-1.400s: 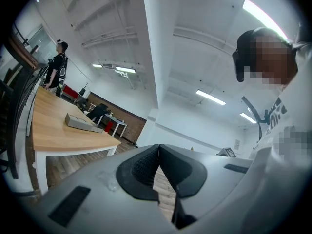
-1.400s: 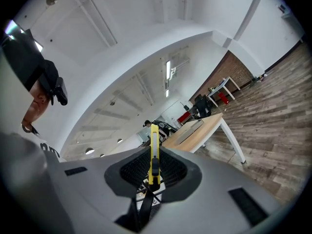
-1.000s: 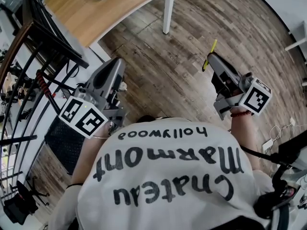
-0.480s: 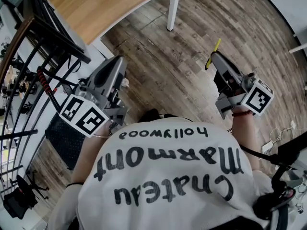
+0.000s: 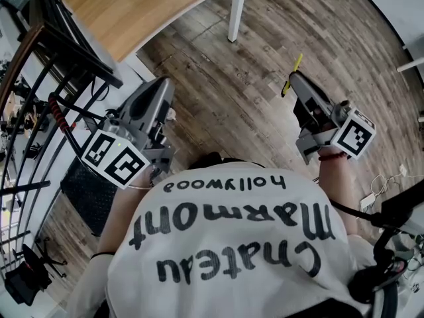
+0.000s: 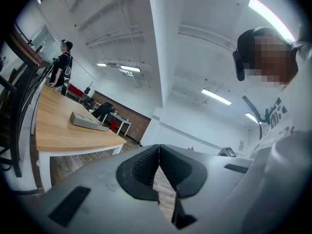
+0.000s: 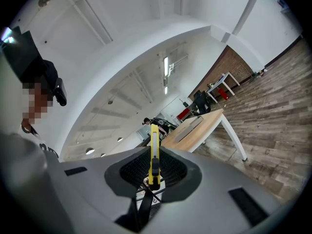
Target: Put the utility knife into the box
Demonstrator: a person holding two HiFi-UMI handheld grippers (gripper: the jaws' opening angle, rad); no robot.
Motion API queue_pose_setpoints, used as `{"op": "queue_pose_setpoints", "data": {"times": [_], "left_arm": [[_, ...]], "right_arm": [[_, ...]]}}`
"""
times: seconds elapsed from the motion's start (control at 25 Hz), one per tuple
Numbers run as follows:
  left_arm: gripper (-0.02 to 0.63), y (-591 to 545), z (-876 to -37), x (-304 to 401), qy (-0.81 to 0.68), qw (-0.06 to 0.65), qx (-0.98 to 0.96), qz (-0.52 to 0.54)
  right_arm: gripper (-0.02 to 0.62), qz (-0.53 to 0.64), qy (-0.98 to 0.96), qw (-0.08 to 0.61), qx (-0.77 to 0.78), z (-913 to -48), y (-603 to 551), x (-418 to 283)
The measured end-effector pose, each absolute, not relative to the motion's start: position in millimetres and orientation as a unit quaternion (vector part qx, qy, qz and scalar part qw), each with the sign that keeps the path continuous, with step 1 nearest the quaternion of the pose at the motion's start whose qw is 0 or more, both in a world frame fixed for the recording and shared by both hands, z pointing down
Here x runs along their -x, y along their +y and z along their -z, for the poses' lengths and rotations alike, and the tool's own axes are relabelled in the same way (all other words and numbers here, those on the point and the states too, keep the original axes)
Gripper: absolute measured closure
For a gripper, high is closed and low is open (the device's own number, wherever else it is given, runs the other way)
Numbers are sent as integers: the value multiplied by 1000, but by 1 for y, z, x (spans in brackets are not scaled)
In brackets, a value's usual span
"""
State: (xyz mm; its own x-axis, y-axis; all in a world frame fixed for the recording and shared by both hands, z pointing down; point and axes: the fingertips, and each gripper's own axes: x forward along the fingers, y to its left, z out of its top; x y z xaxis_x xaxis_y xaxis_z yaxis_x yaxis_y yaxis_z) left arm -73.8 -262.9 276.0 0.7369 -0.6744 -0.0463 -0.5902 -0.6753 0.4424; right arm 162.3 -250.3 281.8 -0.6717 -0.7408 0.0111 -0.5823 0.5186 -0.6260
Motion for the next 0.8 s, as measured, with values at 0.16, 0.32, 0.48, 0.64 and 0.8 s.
{"op": "queue_pose_setpoints", "data": {"times": [0.16, 0.32, 0.48, 0.64, 0.8], "left_arm": [[600, -263, -276, 77, -348, 204, -909, 104], [598, -262, -276, 83, -354, 203, -907, 106], [600, -259, -274, 92, -365, 197, -904, 109], [599, -258, -277, 103, -379, 197, -898, 110], [599, -270, -280, 109, -385, 202, -894, 110]], "right_arm": [[538, 305, 863, 128, 383, -281, -251, -159], [538, 305, 867, 126, 375, -280, -254, -152], [538, 302, 871, 125, 367, -279, -257, -145], [538, 302, 875, 122, 359, -279, -260, -139], [538, 305, 876, 114, 356, -280, -272, -135]]}}
